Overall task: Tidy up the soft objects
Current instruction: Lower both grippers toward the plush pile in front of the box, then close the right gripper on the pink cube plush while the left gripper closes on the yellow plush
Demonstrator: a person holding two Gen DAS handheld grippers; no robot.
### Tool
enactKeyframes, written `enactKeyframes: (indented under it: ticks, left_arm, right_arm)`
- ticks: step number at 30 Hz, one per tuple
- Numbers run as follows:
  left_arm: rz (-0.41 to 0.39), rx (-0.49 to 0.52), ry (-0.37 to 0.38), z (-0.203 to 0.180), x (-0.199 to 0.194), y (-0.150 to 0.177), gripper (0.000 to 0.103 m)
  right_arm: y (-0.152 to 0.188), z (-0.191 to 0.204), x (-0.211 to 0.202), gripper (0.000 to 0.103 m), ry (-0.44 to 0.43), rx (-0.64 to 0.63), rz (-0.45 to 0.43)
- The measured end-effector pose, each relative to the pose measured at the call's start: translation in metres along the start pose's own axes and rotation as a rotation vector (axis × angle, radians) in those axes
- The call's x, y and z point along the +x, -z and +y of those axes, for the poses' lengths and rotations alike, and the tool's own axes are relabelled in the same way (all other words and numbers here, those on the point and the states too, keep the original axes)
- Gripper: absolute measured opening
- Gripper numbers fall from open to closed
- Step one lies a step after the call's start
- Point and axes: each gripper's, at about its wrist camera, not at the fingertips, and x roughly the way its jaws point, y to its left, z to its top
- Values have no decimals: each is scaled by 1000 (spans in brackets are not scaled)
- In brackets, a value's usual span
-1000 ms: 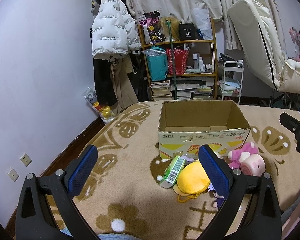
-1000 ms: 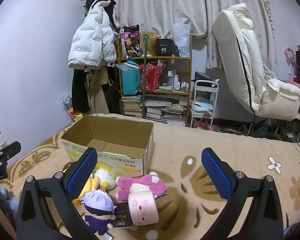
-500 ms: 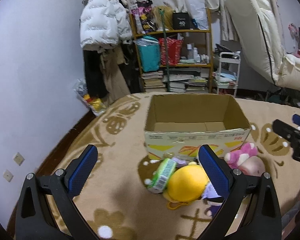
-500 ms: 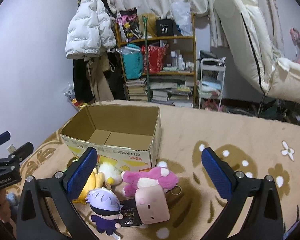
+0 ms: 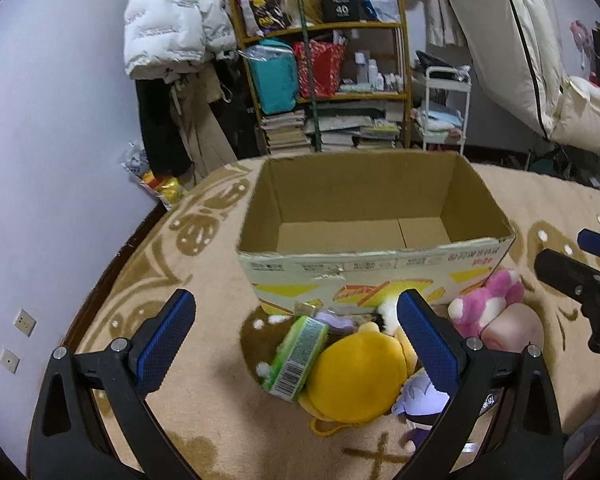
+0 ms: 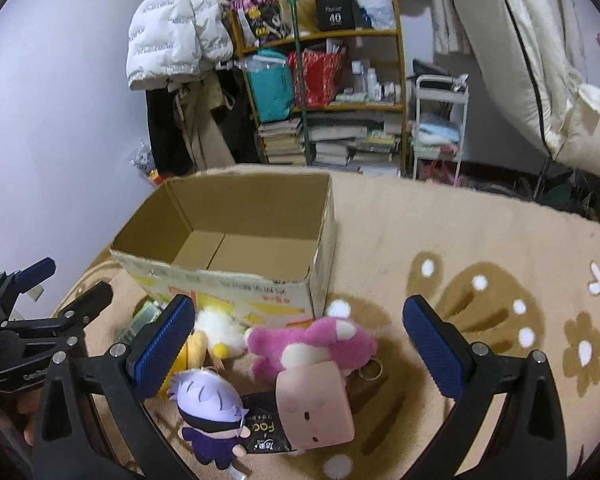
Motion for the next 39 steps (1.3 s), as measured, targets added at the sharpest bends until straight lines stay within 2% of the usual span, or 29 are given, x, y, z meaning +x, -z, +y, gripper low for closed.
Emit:
enactKeyframes:
  ticks: [7, 20, 26, 34, 35, 37, 39]
  left_arm:
    - [73, -1, 29, -5, 22, 9, 100]
    - [236, -8, 127, -16, 60, 28, 100]
    - [307, -21, 145, -20, 77, 36, 100]
    - [317, -10, 156, -21, 81, 38, 100]
    - [318, -7, 157, -21, 81, 38, 100]
    - [316, -4, 156, -19, 82, 38, 99]
    - [316, -3, 153, -19, 82, 38, 99]
  right_arm:
    - [13, -16, 26, 103, -15, 87, 145]
    - [46, -28, 72, 103, -36, 128, 392]
    - [55, -28, 87, 103, -36, 118, 450]
    - [63, -34, 101, 103, -41, 109, 491]
    - [63, -34, 103, 102, -46, 107, 496]
    - [65, -31, 106, 92, -55, 106, 503]
    - [65, -30, 110, 90, -65, 107, 511]
